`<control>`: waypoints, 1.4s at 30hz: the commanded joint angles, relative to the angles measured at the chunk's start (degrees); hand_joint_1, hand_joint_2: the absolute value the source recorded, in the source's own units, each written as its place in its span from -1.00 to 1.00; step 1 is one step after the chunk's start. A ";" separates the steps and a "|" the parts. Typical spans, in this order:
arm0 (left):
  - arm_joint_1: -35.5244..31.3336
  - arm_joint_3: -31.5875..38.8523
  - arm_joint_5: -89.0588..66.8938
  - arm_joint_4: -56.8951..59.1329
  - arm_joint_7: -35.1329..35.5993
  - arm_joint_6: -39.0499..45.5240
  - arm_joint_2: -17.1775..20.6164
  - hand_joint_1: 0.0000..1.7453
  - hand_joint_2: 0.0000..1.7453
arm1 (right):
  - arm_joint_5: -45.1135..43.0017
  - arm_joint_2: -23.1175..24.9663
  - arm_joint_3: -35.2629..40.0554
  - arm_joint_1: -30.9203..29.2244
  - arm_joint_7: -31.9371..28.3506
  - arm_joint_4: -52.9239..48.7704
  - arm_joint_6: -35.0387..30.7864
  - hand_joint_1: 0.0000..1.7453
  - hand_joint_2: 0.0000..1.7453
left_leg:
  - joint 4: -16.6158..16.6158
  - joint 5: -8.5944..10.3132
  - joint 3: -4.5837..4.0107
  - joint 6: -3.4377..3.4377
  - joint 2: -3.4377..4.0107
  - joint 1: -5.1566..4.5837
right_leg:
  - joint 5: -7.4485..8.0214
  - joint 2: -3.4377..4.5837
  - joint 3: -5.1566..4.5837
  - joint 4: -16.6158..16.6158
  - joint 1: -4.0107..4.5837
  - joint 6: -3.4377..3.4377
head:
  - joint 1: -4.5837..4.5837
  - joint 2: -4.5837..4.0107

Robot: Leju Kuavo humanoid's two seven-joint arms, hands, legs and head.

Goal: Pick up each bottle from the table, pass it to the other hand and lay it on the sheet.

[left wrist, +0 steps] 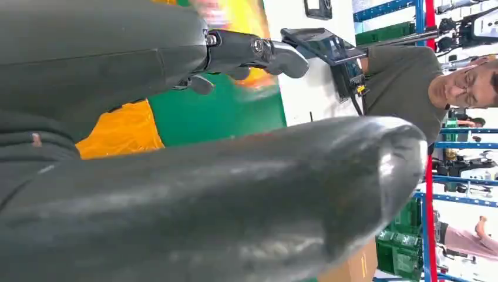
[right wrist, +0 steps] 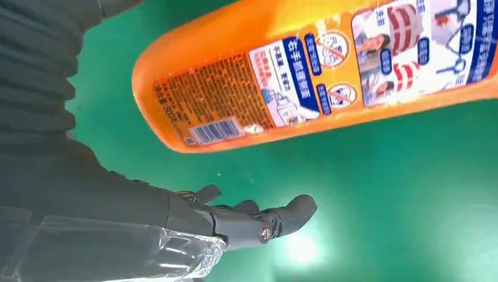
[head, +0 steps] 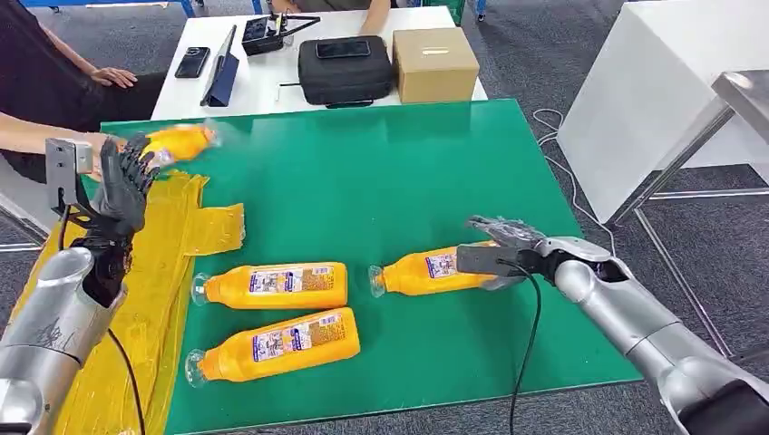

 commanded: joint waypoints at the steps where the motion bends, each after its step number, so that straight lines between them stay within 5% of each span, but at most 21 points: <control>1: -2.61 -1.92 2.08 5.14 0.52 0.15 -0.33 -1.00 -1.00 | 1.56 1.65 9.20 -4.23 2.72 8.86 0.27 -1.00 1.00 | -0.02 -0.06 0.17 -0.08 0.06 0.02 | -0.03 0.02 0.17 -0.05 0.02 0.00 | 0.00 0.00; 11: -3.77 -3.74 5.31 5.48 0.57 0.29 -1.92 -1.00 -1.00 | 9.48 8.69 11.67 -0.07 4.58 24.91 -7.75 -1.00 1.00 | -0.08 -0.10 0.38 -0.12 -0.04 0.11 | -0.07 -0.11 0.45 -0.20 0.11 0.00 | -0.02 0.00; 12: -3.80 -3.73 5.41 5.40 0.65 0.48 -2.16 -1.00 -1.00 | 9.78 8.95 11.81 0.21 4.58 25.74 -7.89 0.46 1.00 | -0.06 -0.05 0.26 -0.08 -0.07 0.13 | -0.04 -0.11 0.32 -0.16 0.12 -0.01 | 0.02 0.02; 13: -3.70 -3.81 5.60 5.01 0.72 0.58 -2.30 -1.00 -1.00 | 9.94 9.92 11.79 0.19 4.20 27.80 -7.97 0.98 1.00 | -0.12 -0.07 0.47 -0.12 -0.18 0.14 | -0.09 -0.25 0.57 -0.27 0.13 0.01 | 0.00 0.00; 20: -3.94 -4.35 6.41 4.86 0.59 1.16 -2.07 -1.00 -1.00 | 12.35 13.25 11.68 0.58 3.27 33.78 -9.50 1.00 1.00 | -0.06 -0.07 0.72 -0.11 0.05 0.30 | 0.00 -0.02 0.77 -0.27 0.21 -0.03 | 0.07 0.00; 36: -3.45 -3.91 7.07 4.54 0.21 1.24 -1.08 -1.00 -1.00 | 12.34 12.32 9.51 -0.33 2.65 32.21 -10.32 1.00 1.00 | -0.13 -0.09 1.50 -0.06 0.08 0.23 | 0.02 -0.07 1.51 -0.29 0.14 -0.02 | 0.02 0.00; 42: -1.06 -3.95 7.54 0.26 1.00 0.63 1.79 -1.00 -1.00 | 7.03 5.85 -1.10 1.97 7.39 10.35 -13.95 1.00 1.00 | -0.06 -0.09 1.35 -0.04 0.10 0.17 | 0.00 -0.03 1.30 -0.17 0.08 -0.02 | 0.02 0.00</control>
